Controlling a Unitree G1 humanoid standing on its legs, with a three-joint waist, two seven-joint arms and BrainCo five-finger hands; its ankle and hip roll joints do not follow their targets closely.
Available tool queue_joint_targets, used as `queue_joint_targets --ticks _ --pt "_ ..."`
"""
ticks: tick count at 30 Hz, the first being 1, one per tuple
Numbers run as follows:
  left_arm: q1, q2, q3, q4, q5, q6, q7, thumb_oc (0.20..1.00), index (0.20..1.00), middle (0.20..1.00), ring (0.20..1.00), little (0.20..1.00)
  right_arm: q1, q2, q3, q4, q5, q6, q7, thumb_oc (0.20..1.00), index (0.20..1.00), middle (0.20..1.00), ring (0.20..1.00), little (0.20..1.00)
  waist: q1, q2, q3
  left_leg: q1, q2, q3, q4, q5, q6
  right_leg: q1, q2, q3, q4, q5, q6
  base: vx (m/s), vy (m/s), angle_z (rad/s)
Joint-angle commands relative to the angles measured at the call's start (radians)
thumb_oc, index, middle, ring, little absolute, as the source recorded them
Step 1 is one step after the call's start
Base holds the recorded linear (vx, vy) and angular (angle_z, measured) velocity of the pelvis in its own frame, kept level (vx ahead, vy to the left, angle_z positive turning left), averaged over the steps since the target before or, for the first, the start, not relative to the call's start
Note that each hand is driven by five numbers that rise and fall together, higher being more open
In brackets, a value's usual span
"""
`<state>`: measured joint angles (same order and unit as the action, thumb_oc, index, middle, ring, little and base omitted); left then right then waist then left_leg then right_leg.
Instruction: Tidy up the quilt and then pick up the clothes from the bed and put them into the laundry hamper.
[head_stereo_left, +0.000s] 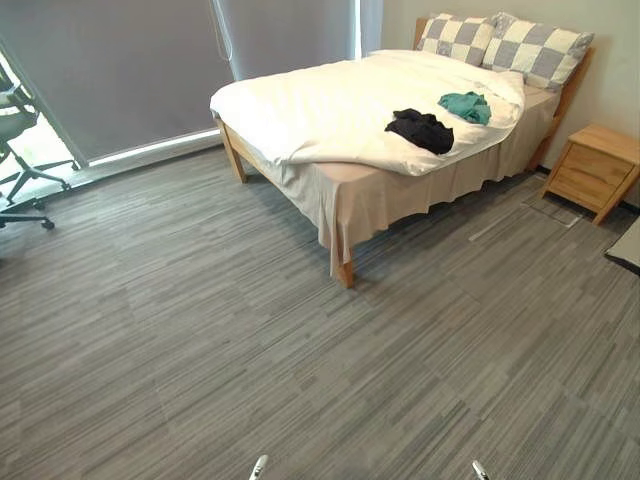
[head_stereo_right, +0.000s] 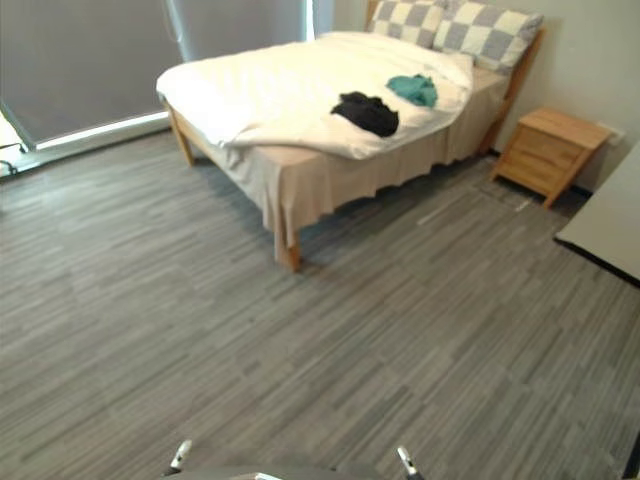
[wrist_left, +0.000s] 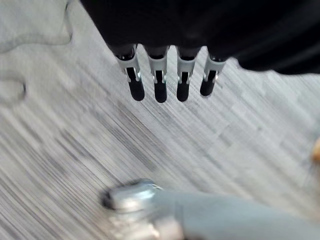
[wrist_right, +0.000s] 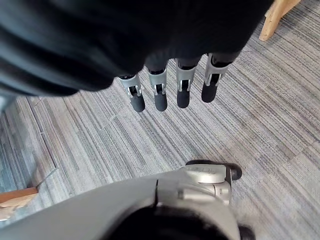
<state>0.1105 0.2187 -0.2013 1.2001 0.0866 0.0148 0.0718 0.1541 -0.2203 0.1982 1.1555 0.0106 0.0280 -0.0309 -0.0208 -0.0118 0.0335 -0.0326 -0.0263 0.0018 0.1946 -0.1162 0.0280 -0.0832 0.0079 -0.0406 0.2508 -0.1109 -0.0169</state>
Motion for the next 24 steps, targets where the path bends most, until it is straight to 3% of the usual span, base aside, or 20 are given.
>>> queue_joint_targets --ticks 1,13,15,16,17,18,19,21,22,23,24 --pt "-0.152 0.036 -0.05 0.101 0.062 -0.003 0.066 1.0 1.0 1.0 1.0 1.0 -0.186 -0.049 0.045 0.135 0.008 0.012 -0.034 1.0 1.0 1.0 1.0 1.0 0.015 -0.014 0.107 0.139 0.067 0.063 -0.248 0.082 -0.089 0.145 -0.064 -0.034 -0.253 0.044 0.141 0.0 -0.014 -0.26" --pt "-0.16 0.03 -0.12 0.096 0.138 -0.012 0.033 1.0 1.0 1.0 1.0 1.0 -0.196 -0.064 0.049 0.193 -0.045 0.022 -0.039 1.0 1.0 1.0 1.0 1.0 0.012 -0.011 0.118 0.146 0.053 0.065 -0.238 0.069 -0.084 0.174 -0.088 -0.058 -0.283 0.062 0.158 0.03 0.034 -0.01" --pt "-0.175 0.049 -0.117 0.095 0.143 -0.006 0.031 1.0 1.0 1.0 1.0 1.0 -0.215 -0.071 0.028 0.176 -0.022 0.024 -0.037 1.0 1.0 1.0 1.0 1.0 0.013 -0.004 0.15 0.136 0.059 0.069 -0.241 0.069 -0.062 0.072 -0.085 -0.057 -0.097 0.046 0.181 -0.06 0.076 -0.03" --pt "-0.176 0.049 -0.116 0.095 0.143 -0.007 0.031 1.0 1.0 1.0 1.0 1.0 -0.216 -0.071 0.027 0.176 -0.022 0.025 -0.037 1.0 1.0 1.0 1.0 1.0 0.015 -0.005 0.149 0.134 0.057 0.071 -0.241 0.069 -0.062 0.065 -0.086 -0.054 -0.088 0.041 0.182 0.0 0.121 -0.06" --pt "-0.182 0.053 -0.104 0.086 0.127 -0.004 0.037 1.0 1.0 1.0 1.0 1.0 -0.23 -0.074 0.012 0.16 -0.006 0.025 -0.04 1.0 1.0 1.0 1.0 1.0 0.009 0.012 0.173 0.156 0.062 0.086 -0.249 0.057 -0.048 -0.024 -0.116 -0.085 0.093 0.083 0.23 0.02 0.09 -0.11" --pt "-0.183 0.052 -0.103 0.086 0.126 -0.004 0.037 1.0 1.0 1.0 1.0 1.0 -0.231 -0.075 0.012 0.16 -0.006 0.025 -0.039 1.0 1.0 1.0 1.0 1.0 0.01 0.01 0.173 0.156 0.059 0.087 -0.25 0.057 -0.047 -0.03 -0.118 -0.083 0.102 0.079 0.231 0.19 0.141 -0.32" --pt "-0.18 0.064 -0.086 0.09 0.115 0.0 0.04 1.0 1.0 1.0 1.0 1.0 -0.224 -0.072 -0.011 0.158 0.014 0.027 -0.041 1.0 1.0 1.0 1.0 1.0 -0.004 0.023 0.188 0.202 0.068 0.079 -0.271 0.044 -0.045 -0.11 -0.123 -0.107 0.216 0.124 0.243 0.16 0.052 -0.29" --pt "-0.18 0.066 -0.081 0.091 0.113 0.0 0.042 1.0 1.0 1.0 1.0 1.0 -0.22 -0.07 -0.016 0.155 0.019 0.026 -0.042 1.0 1.0 1.0 1.0 1.0 -0.009 0.023 0.188 0.218 0.069 0.074 -0.275 0.035 -0.049 -0.129 -0.134 -0.125 0.21 0.122 0.244 0.34 -0.014 -0.12" --pt "-0.185 0.069 -0.083 0.093 0.122 -0.003 0.048 1.0 1.0 1.0 1.0 1.0 -0.205 -0.065 -0.025 0.151 0.034 0.02 -0.048 1.0 1.0 1.0 1.0 1.0 -0.03 0.012 0.182 0.246 0.066 0.071 -0.282 0.007 -0.066 -0.147 -0.151 -0.164 0.066 0.113 0.219 0.43 -0.076 0.02" --pt "-0.184 0.069 -0.083 0.093 0.122 -0.003 0.048 1.0 1.0 1.0 1.0 1.0 -0.204 -0.065 -0.025 0.151 0.034 0.02 -0.048 1.0 1.0 1.0 1.0 1.0 -0.032 0.015 0.183 0.249 0.071 0.068 -0.282 0.004 -0.068 -0.139 -0.147 -0.169 0.061 0.113 0.218 0.5 -0.117 0.09" --pt "-0.19 0.069 -0.085 0.093 0.126 -0.006 0.051 1.0 1.0 1.0 1.0 1.0 -0.197 -0.063 -0.027 0.153 0.038 0.016 -0.053 1.0 1.0 1.0 1.0 1.0 -0.05 0.011 0.185 0.267 0.07 0.061 -0.282 -0.013 -0.078 -0.145 -0.15 -0.18 -0.036 0.125 0.209 0.35 -0.083 0.09"
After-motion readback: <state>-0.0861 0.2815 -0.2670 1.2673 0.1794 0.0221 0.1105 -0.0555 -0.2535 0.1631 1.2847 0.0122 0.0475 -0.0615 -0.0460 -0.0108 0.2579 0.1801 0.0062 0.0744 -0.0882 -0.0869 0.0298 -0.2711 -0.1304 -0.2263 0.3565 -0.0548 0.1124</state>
